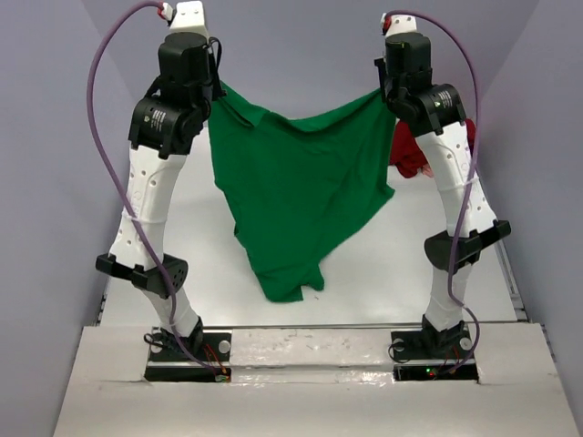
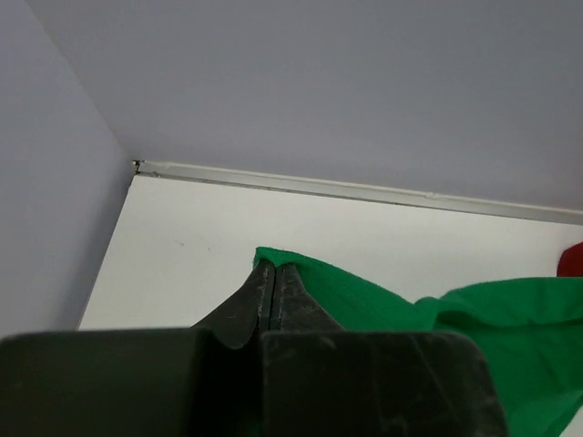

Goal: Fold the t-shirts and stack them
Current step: Flatten the tshirt out

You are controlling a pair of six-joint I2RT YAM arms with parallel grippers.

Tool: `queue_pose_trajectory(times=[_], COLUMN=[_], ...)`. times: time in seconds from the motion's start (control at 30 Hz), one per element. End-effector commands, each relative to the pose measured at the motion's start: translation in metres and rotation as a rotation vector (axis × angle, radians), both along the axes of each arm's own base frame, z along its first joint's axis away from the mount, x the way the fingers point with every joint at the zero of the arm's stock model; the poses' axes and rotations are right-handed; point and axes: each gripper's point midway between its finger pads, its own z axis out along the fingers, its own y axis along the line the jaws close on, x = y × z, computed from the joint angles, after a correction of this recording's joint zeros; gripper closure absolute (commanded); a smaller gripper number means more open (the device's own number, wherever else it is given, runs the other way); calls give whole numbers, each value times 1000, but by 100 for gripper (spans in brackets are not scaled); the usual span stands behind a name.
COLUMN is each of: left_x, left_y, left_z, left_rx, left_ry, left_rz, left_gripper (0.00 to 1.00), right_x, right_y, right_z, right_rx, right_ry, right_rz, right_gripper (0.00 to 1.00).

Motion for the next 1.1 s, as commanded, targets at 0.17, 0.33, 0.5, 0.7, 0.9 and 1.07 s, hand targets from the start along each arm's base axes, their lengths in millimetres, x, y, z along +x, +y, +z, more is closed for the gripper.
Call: queue_pose_trajectory(times=[0.17, 0.33, 0.5, 0.7, 0.9, 1.07], left_x=[-29, -84, -130, -195, -225, -225], left_y=[32, 41, 61, 95, 106, 110], left_z=[94, 121, 117, 119, 108, 109], left_rx=[-56, -96, -103, -128, -159, -158], left_ry=[-275, -364, -380, -416, -423, -424], left_rz=[-41, -86, -43, 9, 7, 29], left_gripper=[100, 100, 100, 100, 100, 100], right_x=[-26, -57, -89, -136, -164, -165], right_y=[-23, -37, -45, -43, -43, -45], right_z=[88, 94, 85, 90, 61, 44], right_rx=[59, 75, 104, 140, 117, 113], right_ry=[-248, -248, -226, -245, -127, -80], right_rz=[-9, -18, -20, 4, -8, -55], right_gripper=[100, 100, 100, 100, 100, 100])
